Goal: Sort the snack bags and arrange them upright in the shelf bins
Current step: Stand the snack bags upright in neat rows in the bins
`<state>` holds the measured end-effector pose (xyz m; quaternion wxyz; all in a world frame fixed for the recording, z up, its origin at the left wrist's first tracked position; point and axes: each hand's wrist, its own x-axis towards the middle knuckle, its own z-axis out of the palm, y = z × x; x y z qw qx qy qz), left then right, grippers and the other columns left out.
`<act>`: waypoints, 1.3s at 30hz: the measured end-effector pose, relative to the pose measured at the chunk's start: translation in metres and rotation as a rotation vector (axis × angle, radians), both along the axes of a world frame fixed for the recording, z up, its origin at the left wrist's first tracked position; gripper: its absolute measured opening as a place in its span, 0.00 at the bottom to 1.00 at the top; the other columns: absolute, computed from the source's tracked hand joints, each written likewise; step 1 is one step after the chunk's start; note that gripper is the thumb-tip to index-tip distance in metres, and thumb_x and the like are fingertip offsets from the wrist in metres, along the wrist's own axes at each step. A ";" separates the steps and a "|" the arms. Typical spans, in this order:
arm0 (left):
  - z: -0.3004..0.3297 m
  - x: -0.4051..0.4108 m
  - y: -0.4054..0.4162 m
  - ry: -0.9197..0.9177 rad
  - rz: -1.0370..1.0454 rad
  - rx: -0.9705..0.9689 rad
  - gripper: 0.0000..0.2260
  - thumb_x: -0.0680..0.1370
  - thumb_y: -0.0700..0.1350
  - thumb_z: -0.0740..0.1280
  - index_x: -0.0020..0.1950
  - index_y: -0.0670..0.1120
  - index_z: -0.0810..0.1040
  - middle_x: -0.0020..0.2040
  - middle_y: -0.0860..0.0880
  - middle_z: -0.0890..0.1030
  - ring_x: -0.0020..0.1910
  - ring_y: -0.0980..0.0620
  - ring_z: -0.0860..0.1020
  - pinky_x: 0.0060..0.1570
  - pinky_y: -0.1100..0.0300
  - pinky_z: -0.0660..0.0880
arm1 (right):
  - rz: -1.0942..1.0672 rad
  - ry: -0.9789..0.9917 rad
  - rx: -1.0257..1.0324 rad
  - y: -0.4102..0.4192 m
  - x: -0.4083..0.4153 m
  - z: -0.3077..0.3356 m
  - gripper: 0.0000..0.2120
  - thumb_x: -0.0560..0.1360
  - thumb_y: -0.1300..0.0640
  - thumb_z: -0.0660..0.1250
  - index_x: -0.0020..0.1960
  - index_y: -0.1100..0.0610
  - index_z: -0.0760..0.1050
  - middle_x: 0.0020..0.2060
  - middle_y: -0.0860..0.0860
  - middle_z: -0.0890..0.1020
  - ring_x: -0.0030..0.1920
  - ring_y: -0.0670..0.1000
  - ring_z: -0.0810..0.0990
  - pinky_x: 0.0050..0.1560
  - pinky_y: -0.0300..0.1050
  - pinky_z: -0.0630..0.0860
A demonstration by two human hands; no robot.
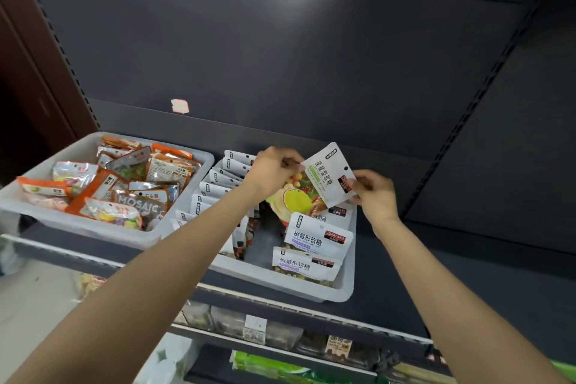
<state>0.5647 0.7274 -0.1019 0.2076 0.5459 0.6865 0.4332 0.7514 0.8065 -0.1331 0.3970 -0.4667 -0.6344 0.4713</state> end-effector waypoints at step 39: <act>-0.070 0.017 0.020 0.192 -0.210 -0.384 0.22 0.80 0.53 0.61 0.73 0.51 0.64 0.71 0.48 0.68 0.65 0.48 0.72 0.60 0.57 0.72 | 0.203 -0.536 0.013 0.037 -0.013 -0.036 0.27 0.74 0.57 0.69 0.71 0.53 0.65 0.67 0.54 0.65 0.65 0.53 0.71 0.61 0.45 0.70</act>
